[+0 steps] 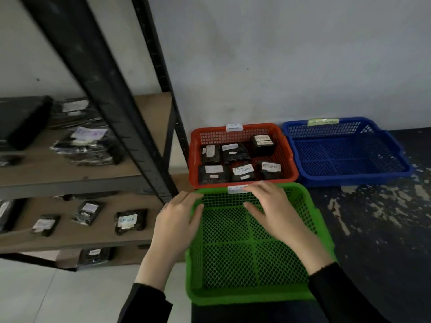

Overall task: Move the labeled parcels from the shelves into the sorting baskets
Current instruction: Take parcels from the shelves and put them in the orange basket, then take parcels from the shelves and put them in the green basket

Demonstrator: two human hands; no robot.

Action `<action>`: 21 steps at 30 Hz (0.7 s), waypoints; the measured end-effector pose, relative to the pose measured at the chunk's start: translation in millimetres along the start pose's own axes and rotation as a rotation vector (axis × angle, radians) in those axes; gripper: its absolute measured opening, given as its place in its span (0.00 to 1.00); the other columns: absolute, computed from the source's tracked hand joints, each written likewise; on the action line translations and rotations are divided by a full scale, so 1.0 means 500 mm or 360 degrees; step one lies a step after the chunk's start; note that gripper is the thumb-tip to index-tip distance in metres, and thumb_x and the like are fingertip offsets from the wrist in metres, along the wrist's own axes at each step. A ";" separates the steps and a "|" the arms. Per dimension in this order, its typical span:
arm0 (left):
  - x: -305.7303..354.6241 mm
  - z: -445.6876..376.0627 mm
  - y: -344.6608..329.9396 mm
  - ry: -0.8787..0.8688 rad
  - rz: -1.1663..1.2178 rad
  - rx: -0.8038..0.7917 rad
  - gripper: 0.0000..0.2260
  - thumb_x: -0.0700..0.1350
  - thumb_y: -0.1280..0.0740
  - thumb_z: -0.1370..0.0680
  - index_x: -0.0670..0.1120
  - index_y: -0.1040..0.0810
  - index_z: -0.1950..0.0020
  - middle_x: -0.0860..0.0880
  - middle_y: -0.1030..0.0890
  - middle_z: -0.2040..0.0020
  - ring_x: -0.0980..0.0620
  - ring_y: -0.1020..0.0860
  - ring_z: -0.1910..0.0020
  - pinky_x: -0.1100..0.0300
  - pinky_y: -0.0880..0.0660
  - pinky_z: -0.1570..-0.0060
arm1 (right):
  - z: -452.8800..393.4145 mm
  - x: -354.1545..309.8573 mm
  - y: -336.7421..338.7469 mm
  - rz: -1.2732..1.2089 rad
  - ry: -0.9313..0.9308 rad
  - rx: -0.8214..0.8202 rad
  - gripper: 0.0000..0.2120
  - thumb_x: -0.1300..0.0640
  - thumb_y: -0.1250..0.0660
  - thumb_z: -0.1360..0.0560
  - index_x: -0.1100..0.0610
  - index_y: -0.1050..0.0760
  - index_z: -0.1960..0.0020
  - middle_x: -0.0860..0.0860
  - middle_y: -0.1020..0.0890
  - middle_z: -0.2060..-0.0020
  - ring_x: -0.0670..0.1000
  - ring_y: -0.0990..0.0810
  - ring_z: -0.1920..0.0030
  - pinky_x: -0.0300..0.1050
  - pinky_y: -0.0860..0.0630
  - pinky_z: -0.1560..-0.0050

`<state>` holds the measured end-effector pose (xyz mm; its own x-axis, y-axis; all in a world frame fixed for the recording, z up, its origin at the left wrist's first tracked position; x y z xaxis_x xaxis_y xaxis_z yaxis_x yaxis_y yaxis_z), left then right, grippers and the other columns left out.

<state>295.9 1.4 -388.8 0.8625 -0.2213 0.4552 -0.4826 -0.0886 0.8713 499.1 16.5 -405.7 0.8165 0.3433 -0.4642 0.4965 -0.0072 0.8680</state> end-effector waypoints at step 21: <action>-0.344 0.092 0.415 0.0026 -0.0398 0.0587 0.06 0.42 0.35 0.24 0.44 0.21 0.48 0.48 0.20 0.56 0.45 0.21 0.59 0.57 0.29 0.61 | -0.127 -0.556 -0.092 -0.0374 0.0361 0.0269 0.17 0.53 0.36 0.23 0.50 0.29 0.34 0.47 0.34 0.32 0.43 0.37 0.30 0.36 0.40 0.30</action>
<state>40.4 -23.8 -294.5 0.9605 -0.1338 0.2442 -0.2784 -0.4788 0.8326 230.7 -19.0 -305.5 0.5976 0.5532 -0.5803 0.7200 -0.0518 0.6920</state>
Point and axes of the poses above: each hand's wrist, its own z-axis away from the middle knuckle, its own y-axis out of the back of the hand, x = y × z, the point moved 6 cm from there along -z, towards the middle knuckle
